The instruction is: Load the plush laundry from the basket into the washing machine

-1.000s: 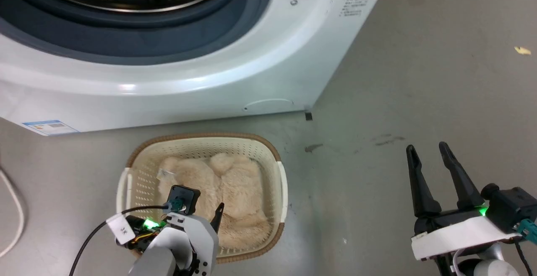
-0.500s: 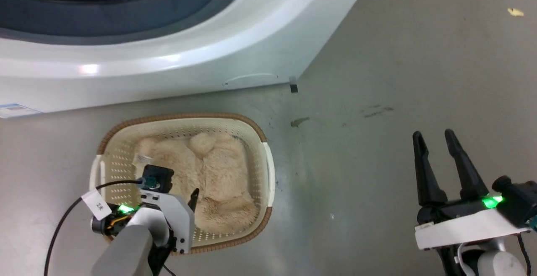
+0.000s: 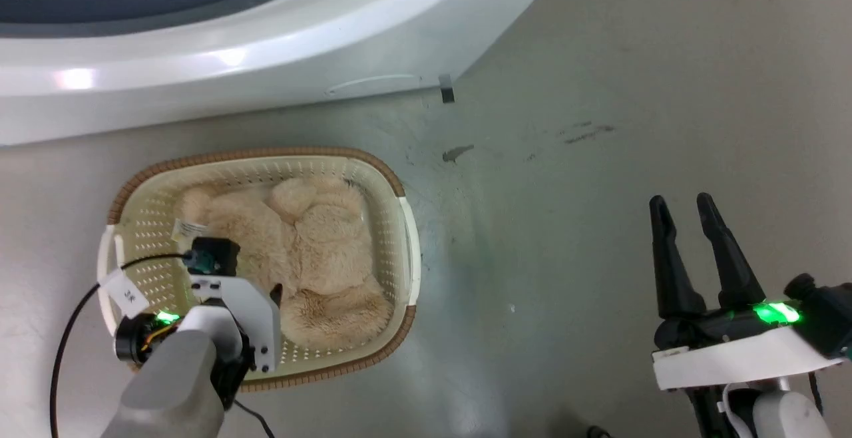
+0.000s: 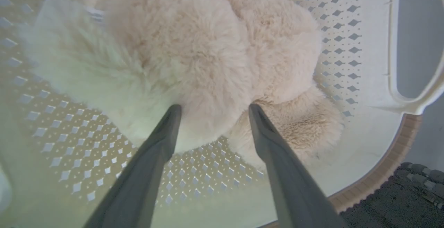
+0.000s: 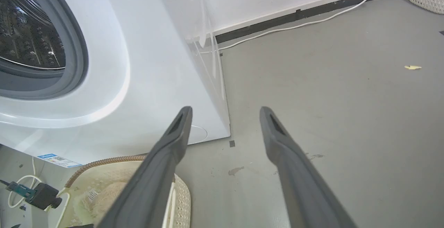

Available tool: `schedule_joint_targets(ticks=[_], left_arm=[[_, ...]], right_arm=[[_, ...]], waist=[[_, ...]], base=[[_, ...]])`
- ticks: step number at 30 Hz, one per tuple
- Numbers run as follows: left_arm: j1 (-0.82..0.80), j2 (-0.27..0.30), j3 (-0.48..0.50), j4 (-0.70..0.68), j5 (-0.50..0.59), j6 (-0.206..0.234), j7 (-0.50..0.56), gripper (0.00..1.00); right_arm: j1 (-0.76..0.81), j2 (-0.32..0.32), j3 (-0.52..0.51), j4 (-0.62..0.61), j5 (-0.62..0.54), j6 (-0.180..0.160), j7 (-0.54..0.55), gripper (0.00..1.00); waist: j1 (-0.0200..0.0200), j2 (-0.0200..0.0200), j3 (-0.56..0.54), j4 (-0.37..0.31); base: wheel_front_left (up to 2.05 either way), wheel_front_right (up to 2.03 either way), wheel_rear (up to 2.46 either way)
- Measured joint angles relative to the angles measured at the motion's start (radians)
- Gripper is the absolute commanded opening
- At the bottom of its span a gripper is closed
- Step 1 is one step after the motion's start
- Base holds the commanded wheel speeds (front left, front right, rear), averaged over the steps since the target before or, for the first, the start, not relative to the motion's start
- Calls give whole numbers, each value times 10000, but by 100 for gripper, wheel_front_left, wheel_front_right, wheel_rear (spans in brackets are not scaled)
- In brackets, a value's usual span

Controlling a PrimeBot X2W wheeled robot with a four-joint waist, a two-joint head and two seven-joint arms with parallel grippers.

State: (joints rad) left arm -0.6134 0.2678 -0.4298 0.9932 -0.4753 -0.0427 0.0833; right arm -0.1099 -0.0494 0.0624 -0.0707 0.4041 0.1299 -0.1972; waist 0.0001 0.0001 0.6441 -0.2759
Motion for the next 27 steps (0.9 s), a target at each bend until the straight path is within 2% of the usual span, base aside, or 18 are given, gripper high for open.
schedule_joint_targets(ticks=[4, 7, 17, 27], left_arm=[[-453, 29, -23, 420, -314, 391, 38, 100], [-802, 167, -165, 723, -403, 619, 40, 100], [-1835, 481, -777, 1672, -815, 215, -230, 100], [-2665, 867, -1557, 2650, -1039, 81, -627, 100]], right_arm=[[-56, 0, -50, 4, 855, 0, -88, 100], [-160, 0, -31, -21, 1011, 0, -169, 100], [-414, 0, 146, -311, 1438, 0, -347, 100], [-613, 0, 328, -389, 2002, 0, -556, 100]], waist=[[0, 0, 347, -92], [0, 0, 619, -183], [-1, 0, 1620, -537], [-1, 0, 2612, -928]], base=[[0, 0, 0], [0, 0, 0], [0, 0, 0], [0, 0, 0]])
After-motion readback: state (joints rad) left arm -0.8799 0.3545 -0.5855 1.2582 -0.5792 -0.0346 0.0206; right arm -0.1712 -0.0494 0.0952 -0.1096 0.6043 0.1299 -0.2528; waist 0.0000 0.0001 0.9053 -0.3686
